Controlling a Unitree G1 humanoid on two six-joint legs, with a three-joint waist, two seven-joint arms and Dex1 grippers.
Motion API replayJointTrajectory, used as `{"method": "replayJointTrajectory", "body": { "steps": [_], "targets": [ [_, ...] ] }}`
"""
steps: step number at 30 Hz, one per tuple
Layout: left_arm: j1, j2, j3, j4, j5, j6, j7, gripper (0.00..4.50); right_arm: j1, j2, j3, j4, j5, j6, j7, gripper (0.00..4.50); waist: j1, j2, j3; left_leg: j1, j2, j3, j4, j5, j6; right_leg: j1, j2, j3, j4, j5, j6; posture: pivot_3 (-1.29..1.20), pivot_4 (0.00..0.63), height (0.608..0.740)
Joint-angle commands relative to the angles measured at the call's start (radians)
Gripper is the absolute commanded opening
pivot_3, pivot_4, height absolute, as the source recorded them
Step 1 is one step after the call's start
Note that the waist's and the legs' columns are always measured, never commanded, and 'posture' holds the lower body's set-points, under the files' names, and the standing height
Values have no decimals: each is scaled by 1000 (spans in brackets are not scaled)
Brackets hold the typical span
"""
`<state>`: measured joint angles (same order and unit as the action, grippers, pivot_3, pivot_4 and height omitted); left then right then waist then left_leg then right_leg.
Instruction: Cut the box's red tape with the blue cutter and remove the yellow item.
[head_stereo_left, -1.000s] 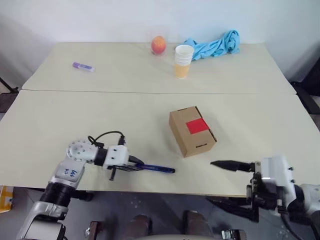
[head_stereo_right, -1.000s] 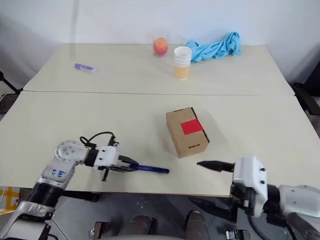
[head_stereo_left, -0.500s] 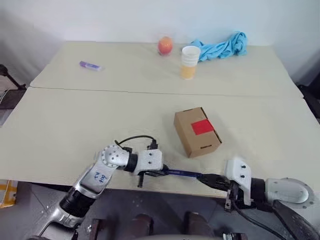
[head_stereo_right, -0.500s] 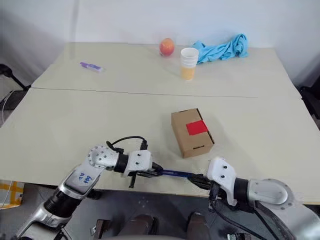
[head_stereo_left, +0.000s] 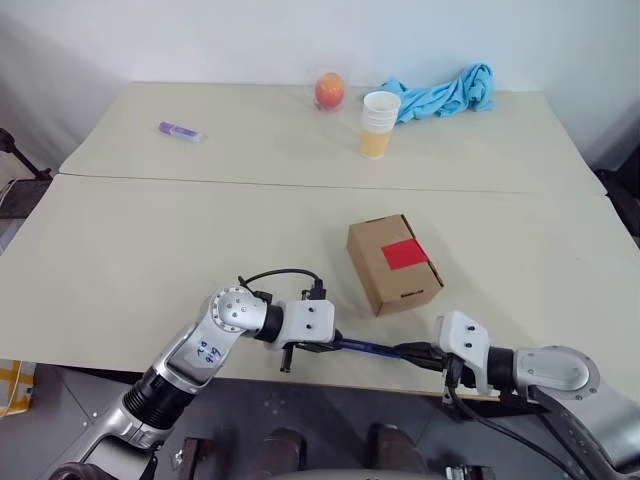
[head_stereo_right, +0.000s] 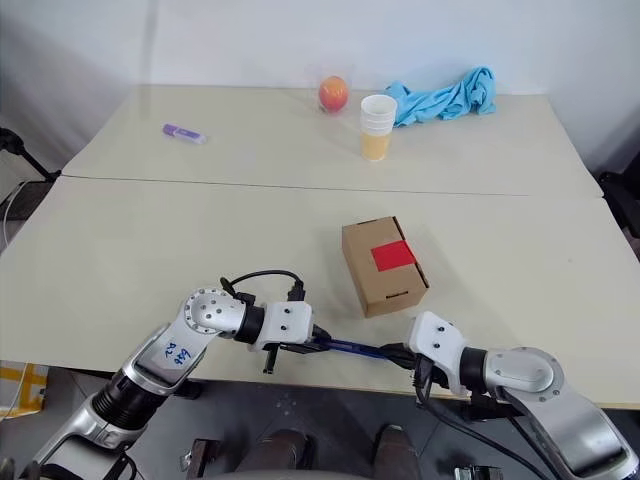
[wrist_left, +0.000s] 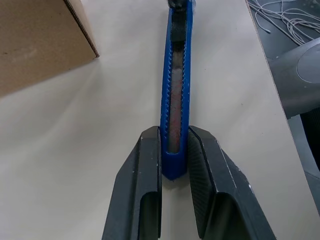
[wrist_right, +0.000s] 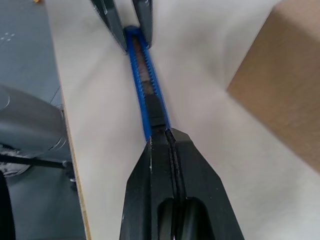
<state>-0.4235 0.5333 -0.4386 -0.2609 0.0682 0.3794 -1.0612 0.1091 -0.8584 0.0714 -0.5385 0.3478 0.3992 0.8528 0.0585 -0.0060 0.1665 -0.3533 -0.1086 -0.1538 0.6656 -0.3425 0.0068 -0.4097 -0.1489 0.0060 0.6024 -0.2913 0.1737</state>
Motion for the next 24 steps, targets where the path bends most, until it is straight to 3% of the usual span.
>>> {"method": "replayJointTrajectory", "body": {
  "steps": [1,18,22,24],
  "targets": [
    [13,13,-28,-7,19,36,10,426,-10,15,27,21,-24,-27,23,13,-2,0,0,0,0,0,0,0,0,0,0,0,0,0,0,0,150,740],
    [7,8,-28,-44,4,110,38,426,-143,185,194,93,-100,-31,9,13,-8,0,0,0,1,0,0,0,-1,0,1,0,0,0,0,0,150,740],
    [22,8,0,-45,-14,100,53,426,-128,183,166,63,-59,2,18,13,-6,0,0,0,0,0,0,0,0,0,0,0,0,0,0,0,150,740],
    [42,19,24,-37,-33,64,52,426,-100,169,103,10,55,92,34,13,-6,1,0,0,1,0,0,0,0,0,0,0,0,0,0,0,150,740]
  ]
}}
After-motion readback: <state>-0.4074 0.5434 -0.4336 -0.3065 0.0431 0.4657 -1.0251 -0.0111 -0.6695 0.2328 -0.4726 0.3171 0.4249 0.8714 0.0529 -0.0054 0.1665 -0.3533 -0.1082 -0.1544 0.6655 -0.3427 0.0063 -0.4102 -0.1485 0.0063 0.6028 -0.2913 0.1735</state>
